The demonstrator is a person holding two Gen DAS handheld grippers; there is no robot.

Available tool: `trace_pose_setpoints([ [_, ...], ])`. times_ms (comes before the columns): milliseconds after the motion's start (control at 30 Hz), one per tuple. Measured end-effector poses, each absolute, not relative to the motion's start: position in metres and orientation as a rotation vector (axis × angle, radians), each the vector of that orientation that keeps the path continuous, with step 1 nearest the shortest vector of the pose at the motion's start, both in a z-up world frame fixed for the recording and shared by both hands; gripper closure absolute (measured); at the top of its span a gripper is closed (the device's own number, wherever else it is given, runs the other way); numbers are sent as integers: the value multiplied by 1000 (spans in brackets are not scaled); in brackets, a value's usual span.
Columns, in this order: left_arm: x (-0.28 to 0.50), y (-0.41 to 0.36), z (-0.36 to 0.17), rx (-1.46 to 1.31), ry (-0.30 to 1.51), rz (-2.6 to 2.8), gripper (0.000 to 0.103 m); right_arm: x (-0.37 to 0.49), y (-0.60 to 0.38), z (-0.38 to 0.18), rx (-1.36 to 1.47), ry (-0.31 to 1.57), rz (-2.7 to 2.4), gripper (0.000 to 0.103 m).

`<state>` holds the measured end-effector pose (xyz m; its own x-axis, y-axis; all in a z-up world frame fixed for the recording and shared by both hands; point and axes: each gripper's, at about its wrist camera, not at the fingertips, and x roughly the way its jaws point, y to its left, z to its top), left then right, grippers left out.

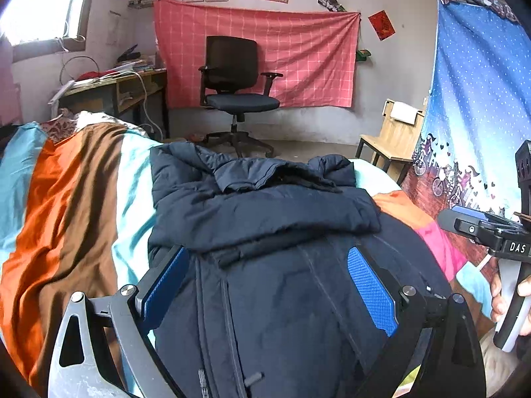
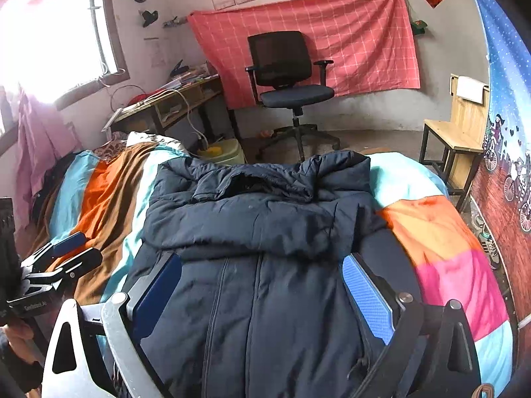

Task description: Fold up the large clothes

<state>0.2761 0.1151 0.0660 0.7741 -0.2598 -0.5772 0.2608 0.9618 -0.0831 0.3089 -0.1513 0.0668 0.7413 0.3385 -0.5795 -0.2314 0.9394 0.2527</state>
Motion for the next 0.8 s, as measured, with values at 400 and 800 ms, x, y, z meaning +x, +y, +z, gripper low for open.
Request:
trace_pose_setpoints([
  [400, 200, 102, 39, 45, 643, -243, 9, 245, -146, 37, 44, 668, 408, 4],
  [800, 126, 81, 9, 105, 720, -202, 9, 193, -151, 5, -226, 780, 560, 4],
])
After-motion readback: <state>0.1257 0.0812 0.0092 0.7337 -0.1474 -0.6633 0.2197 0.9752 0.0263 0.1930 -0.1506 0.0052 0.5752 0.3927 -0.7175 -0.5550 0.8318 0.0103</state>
